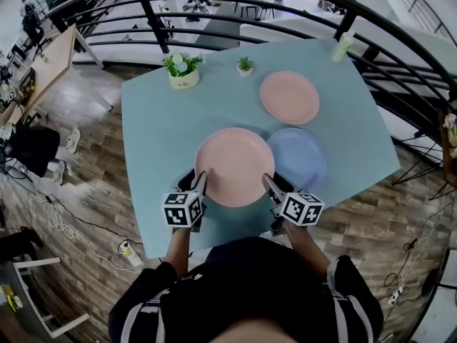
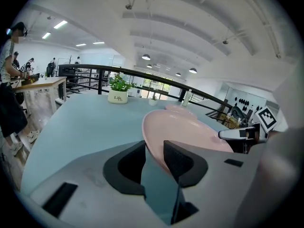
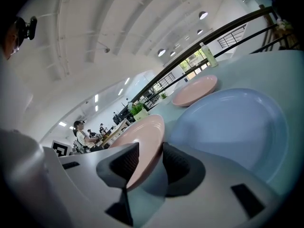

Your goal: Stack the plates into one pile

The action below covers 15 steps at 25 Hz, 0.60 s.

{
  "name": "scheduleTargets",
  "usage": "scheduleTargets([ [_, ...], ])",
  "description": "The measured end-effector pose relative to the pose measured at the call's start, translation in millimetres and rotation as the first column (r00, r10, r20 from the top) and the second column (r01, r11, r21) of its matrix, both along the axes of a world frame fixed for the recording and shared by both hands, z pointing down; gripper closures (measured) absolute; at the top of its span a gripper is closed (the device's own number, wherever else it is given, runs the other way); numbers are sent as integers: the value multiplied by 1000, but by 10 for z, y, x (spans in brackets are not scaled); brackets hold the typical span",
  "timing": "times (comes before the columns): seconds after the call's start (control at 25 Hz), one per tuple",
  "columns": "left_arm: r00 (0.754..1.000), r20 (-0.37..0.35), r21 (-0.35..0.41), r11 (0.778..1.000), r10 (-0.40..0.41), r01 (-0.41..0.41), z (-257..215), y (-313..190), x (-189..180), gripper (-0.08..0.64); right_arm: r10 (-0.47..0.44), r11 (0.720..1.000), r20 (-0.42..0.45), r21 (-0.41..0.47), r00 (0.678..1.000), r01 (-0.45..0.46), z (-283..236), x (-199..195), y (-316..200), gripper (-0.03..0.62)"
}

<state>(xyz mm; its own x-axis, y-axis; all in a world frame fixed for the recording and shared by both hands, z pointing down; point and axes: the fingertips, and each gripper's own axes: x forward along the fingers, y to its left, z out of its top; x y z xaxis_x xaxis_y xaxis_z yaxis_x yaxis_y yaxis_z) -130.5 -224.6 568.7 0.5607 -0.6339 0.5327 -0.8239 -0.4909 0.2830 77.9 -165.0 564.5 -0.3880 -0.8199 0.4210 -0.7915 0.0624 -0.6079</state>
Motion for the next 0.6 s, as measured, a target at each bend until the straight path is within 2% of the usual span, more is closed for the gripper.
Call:
scheduleTargets([
  [0.6, 991, 3, 1, 992, 130, -130, -62, 105, 1454, 443, 128, 991, -11, 44, 992, -127, -148, 1381, 287, 434],
])
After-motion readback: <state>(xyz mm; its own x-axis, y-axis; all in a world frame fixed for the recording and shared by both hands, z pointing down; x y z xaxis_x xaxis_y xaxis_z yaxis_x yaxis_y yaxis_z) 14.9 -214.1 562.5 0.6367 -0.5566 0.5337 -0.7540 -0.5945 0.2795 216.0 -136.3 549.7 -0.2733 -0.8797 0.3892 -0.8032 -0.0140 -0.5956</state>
